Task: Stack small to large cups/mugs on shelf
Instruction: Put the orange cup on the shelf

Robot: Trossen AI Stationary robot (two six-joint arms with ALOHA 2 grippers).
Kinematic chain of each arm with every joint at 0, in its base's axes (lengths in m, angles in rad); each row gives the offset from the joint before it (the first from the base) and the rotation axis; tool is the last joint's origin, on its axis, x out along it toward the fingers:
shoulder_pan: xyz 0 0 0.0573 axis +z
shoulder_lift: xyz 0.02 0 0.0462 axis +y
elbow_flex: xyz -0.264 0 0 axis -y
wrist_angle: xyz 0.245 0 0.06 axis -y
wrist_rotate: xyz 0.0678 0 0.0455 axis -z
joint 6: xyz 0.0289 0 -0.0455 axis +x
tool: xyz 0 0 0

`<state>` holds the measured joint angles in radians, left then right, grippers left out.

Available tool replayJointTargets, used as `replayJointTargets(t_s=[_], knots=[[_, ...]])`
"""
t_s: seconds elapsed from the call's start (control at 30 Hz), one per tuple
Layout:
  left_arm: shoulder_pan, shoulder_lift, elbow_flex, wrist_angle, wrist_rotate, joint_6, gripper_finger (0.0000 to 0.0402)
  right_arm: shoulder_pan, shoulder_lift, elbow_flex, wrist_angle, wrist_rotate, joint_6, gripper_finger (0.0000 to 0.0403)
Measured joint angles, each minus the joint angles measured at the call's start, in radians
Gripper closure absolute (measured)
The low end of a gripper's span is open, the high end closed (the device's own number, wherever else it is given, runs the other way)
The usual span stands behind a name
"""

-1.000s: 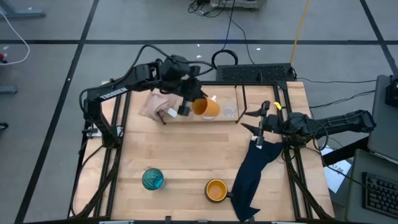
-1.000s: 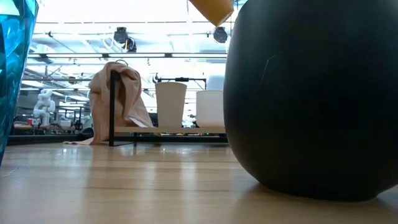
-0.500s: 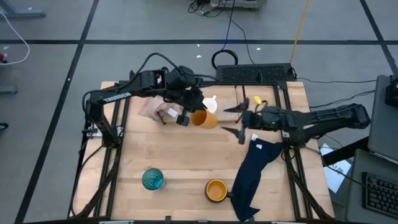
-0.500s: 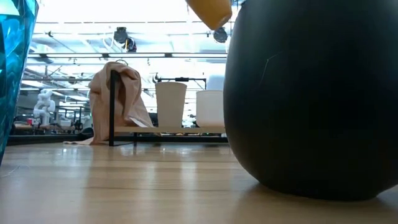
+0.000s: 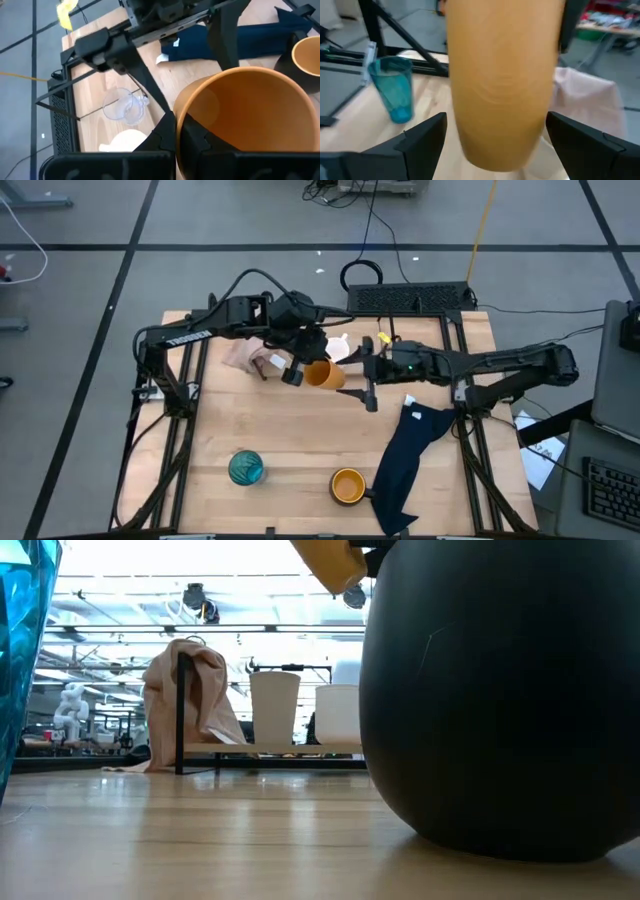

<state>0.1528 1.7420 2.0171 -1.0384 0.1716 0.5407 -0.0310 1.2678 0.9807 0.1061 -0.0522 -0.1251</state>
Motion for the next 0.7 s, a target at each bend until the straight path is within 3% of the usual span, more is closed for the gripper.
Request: replayJointTargets(t_s=[0.3, 0.53, 0.7], knots=[[0.003, 0.009, -0.001, -0.001, -0.018, 0.006, 0.0399, -0.028, 0.121, 0.072, 0.008, -0.058, 0.027, 0.0073], [0.002, 0.008, -0.001, -0.001, -0.007, 0.007, 0.0399, -0.028, 0.127, 0.075, 0.017, -0.102, 0.009, 0.0076], [0.002, 0.008, -0.001, -0.003, -0.004, 0.0, 0.0394, -0.028, 0.127, 0.075, 0.02, -0.103, 0.011, 0.0101]])
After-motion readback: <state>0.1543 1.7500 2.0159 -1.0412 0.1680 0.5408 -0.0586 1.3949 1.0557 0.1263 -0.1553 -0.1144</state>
